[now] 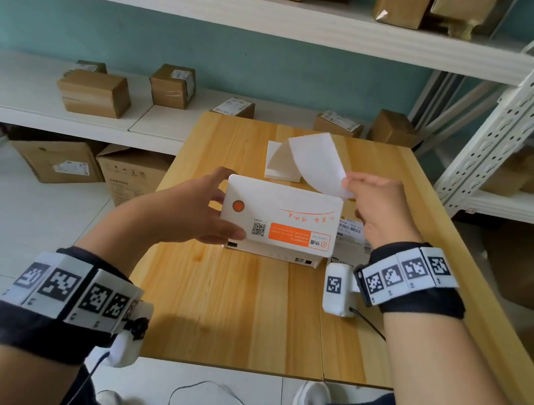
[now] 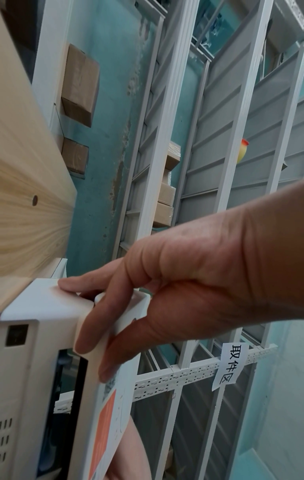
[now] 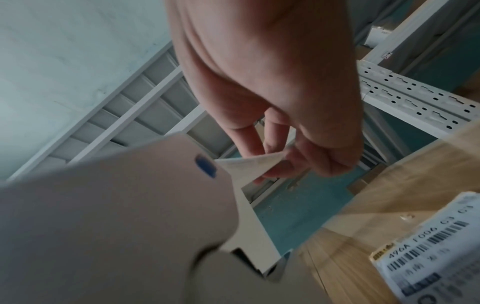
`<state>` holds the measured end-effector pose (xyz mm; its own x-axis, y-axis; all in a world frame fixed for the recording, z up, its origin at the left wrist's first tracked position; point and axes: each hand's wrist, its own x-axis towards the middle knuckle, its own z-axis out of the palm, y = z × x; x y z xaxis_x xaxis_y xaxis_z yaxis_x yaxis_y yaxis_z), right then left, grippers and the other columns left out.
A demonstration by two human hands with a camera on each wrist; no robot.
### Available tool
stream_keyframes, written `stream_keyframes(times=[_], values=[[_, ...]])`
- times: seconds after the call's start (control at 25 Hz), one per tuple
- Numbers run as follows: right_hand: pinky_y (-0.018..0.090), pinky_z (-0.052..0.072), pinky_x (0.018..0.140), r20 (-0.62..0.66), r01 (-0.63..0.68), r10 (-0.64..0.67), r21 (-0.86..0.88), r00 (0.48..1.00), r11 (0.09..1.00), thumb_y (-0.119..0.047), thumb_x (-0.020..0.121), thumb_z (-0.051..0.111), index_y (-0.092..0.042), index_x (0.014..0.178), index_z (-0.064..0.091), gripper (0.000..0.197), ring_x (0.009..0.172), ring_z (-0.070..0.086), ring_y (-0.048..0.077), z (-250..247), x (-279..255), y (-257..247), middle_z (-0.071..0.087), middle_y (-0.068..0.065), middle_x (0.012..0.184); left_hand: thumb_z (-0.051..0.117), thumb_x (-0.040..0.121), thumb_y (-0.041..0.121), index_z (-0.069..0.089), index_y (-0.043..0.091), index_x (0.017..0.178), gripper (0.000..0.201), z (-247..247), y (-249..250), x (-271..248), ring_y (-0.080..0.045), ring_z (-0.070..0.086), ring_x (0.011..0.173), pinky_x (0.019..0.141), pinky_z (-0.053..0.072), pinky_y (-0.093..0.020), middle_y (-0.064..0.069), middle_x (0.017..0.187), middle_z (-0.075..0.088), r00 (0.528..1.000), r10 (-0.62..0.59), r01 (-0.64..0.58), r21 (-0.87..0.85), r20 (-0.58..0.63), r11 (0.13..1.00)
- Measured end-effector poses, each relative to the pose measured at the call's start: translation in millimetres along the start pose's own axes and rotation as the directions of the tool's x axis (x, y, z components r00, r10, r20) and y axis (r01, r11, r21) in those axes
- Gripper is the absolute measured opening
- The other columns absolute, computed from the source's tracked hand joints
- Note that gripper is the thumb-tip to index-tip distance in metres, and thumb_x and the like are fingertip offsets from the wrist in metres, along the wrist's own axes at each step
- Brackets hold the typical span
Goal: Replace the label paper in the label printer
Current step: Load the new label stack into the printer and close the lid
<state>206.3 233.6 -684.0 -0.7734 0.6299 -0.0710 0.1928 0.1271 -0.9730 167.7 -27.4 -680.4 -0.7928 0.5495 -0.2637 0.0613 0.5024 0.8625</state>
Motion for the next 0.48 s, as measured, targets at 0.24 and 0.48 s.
stream_keyframes(times=[0.24, 0.48], values=[[0.024, 0.058, 0.064, -0.01, 0.012, -0.011, 0.089, 1.0, 0.996, -0.008, 0.094, 0.065, -0.013, 0.099, 0.071, 0.009, 0.067, 0.064, 0.013, 3.8, 4.5, -1.2, 0.068, 0.006, 0.083, 0.081, 0.077, 0.006, 0.036, 0.034, 0.136, 0.079, 1.1, 0.3, -0.4, -0.018, 0.074, 0.088, 0.062, 0.062, -0.028, -0.001, 0.117, 0.063, 1.0, 0.007, -0.007, 0.011, -0.002, 1.0], [0.028, 0.053, 0.057, 0.207, -0.011, 0.022, -0.051, 0.978, 0.999, -0.002, 0.091, 0.064, 0.006, 0.088, 0.069, 0.009, 0.06, 0.067, 0.022, 7.8, 5.1, 5.4, 0.069, 0.016, 0.074, 0.081, 0.078, 0.008, 0.035, 0.038, 0.137, 0.081, 1.4, 0.8, -1.2, -0.019, 0.073, 0.091, 0.063, 0.063, -0.031, 0.0, 0.118, 0.064, 1.0, 0.006, -0.006, 0.024, -0.007, 1.0]])
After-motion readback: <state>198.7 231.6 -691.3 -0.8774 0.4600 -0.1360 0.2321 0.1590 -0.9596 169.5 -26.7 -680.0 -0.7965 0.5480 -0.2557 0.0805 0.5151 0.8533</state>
